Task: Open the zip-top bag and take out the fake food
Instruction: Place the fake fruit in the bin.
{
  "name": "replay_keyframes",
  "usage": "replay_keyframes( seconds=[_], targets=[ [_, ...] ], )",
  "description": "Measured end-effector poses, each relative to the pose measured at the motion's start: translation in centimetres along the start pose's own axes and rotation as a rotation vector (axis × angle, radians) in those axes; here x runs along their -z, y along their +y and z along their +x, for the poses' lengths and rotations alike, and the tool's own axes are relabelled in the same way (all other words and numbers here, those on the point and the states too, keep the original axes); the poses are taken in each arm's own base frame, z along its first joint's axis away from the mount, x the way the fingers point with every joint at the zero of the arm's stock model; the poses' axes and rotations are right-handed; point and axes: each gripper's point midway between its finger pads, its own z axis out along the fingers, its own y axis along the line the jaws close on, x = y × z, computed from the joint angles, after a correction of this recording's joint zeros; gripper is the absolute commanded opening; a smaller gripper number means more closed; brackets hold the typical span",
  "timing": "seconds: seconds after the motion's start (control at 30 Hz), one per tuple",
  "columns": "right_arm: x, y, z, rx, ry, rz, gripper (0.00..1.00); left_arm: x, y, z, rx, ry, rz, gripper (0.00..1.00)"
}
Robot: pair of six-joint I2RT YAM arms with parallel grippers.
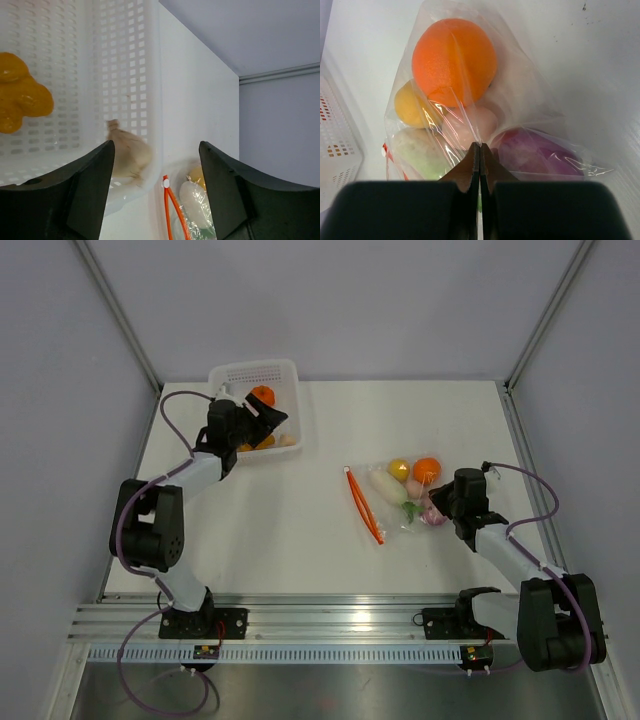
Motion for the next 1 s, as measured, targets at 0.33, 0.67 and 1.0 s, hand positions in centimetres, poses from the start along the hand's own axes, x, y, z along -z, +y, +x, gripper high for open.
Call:
replay_keyframes(
  seconds=[0.33,0.67,1.0],
  targets=[
    [0.0,0.1,0.2,0.011,0.012,-0.009,0.0,1.1,0.6,0.4,-0.017,-0.019,0.006,0.99],
    [0.0,0.6,0.8,0.077,0.056,-0.04,0.1,6.3,-0.8,5.8,0.0,0.028,0.142,0.99],
    [1.1,2.2,0.0,0.1,0.017,-0.127,0.0,10.5,-2.1,9.1,-0.002,0.073,0.284,0.99]
  ],
)
